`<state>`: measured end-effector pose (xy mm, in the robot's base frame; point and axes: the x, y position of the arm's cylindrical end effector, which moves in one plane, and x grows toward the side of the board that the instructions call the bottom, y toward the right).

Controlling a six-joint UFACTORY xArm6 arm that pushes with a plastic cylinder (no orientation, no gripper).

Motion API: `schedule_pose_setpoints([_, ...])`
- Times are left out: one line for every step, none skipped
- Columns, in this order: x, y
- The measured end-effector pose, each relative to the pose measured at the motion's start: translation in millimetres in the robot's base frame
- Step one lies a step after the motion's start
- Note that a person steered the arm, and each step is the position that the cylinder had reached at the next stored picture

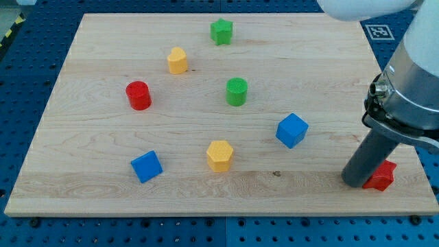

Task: Slide the blue cube closer to the red star

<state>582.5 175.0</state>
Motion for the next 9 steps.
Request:
schedule_pose_setpoints([0.0,-65.3])
schedule_pose_setpoints([-4.5,-109.4])
schedule_pose_setpoints([-19.8,-114.0])
schedule_pose_setpoints([-36.2,-114.0])
schedule_pose_setpoints([-59.7,-119.8])
schedule_pose_setpoints([-85.2,-119.8])
schedule_pose_setpoints([-97.1,-119.8])
schedule_pose_setpoints([-97.5,-118.4])
schedule_pose_setpoints([-97.5,-86.7])
